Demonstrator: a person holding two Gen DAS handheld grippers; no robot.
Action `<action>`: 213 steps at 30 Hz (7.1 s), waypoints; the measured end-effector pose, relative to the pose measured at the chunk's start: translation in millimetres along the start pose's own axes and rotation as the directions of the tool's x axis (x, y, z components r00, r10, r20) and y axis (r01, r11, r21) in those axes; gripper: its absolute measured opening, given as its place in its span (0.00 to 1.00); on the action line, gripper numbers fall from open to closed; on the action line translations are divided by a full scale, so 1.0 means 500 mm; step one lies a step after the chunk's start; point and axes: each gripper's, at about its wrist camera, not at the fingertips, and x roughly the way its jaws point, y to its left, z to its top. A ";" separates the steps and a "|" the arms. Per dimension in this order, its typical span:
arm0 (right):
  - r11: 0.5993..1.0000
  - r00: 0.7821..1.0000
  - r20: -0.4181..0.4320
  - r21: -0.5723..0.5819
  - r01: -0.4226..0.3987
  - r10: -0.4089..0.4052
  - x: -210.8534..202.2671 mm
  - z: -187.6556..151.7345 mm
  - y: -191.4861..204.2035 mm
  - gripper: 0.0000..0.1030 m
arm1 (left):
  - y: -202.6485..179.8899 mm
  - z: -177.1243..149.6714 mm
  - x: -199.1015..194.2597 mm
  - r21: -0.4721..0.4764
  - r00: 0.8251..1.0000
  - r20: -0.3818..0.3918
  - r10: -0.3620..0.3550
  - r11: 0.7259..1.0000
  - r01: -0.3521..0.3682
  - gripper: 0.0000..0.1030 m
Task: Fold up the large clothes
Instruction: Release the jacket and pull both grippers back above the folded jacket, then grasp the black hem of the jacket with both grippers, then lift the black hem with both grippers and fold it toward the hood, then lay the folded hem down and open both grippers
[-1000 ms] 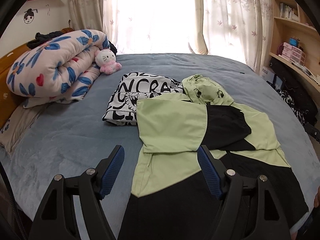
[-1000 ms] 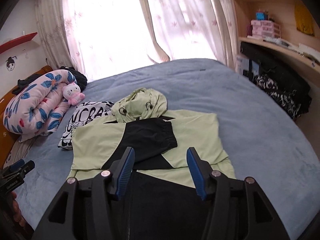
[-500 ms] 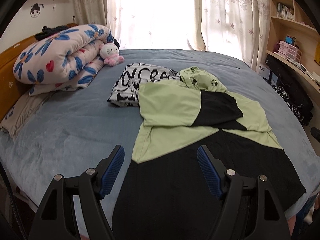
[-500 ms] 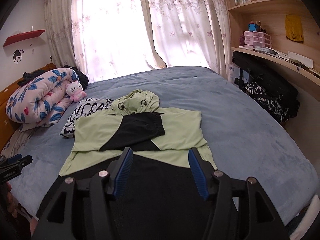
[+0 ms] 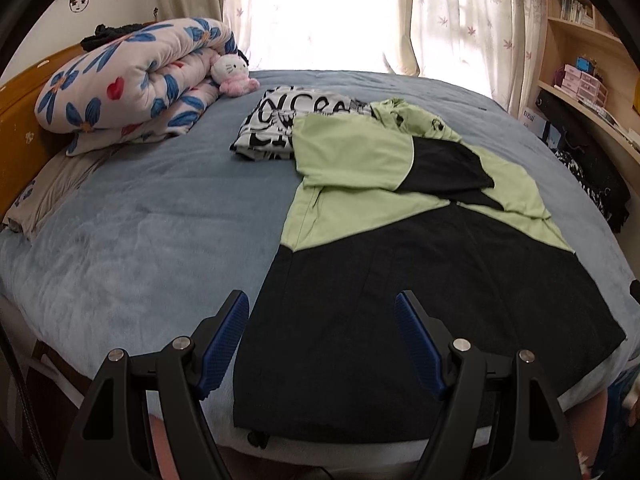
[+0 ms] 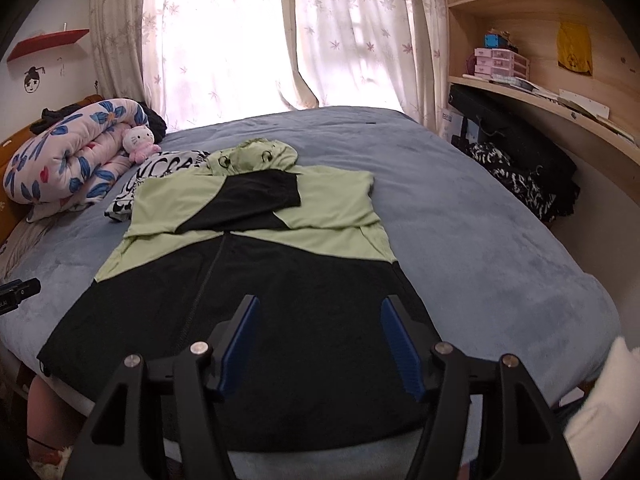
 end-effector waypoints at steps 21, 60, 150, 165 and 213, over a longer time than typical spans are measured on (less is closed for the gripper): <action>0.966 0.968 -0.231 0.209 0.149 -0.100 0.086 -0.155 -0.201 0.66 | 0.140 -0.146 0.156 -0.163 0.973 -0.203 -0.105 0.984 0.073 0.72; 0.939 0.972 -0.107 0.301 -0.168 0.208 0.129 0.034 -0.134 0.08 | 0.138 0.025 0.159 -0.472 0.912 -0.069 -0.403 0.819 0.326 0.09; 0.999 0.998 -0.056 0.036 0.010 -0.008 0.722 0.439 -0.115 0.12 | -0.017 0.558 0.626 -0.072 0.997 0.063 0.052 0.996 -0.048 0.07; 0.992 0.994 -0.086 0.103 0.071 -0.062 0.837 0.464 -0.100 0.12 | -0.005 0.577 0.725 -0.137 0.995 0.043 0.093 0.987 -0.086 0.07; 0.987 0.945 -0.285 -0.069 0.145 -0.159 0.633 0.213 -0.026 0.42 | -0.016 0.284 0.583 -0.050 0.987 -0.115 0.113 0.992 -0.119 0.24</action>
